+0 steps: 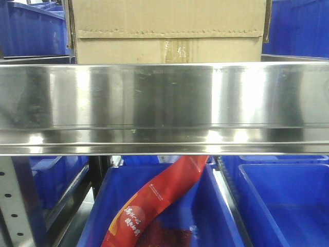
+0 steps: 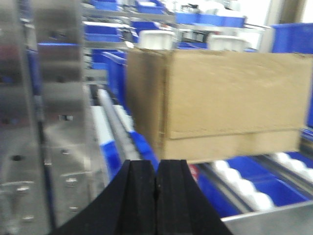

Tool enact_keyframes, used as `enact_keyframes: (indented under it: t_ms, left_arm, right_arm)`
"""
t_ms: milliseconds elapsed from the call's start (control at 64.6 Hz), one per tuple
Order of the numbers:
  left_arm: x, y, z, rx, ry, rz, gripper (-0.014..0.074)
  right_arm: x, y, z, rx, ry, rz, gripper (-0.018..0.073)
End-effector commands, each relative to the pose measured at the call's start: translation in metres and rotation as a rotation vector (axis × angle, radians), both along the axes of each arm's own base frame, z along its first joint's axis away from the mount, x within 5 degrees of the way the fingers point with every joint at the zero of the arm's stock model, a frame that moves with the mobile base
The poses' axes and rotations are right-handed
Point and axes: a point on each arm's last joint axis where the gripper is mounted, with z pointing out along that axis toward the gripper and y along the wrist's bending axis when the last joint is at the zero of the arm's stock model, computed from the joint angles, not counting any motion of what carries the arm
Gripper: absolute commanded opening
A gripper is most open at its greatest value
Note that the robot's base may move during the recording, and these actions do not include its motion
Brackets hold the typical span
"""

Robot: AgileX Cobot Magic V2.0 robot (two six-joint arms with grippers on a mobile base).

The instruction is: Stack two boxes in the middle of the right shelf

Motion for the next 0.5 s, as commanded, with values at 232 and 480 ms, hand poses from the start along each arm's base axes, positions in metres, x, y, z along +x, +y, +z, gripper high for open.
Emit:
enact_keyframes:
  t_ms: [232,480]
  left_arm:
    - [-0.006,0.01,-0.058,0.005,-0.091,0.191,-0.0111]
    - [-0.001,0.012,-0.114,0.003,-0.125,0.233,-0.0111]
  right_arm:
    - [0.0,-0.001,0.001,-0.009,-0.026,-0.01,-0.0153]
    - [0.0,-0.001,0.001,-0.009,-0.026,-0.01,-0.0153]
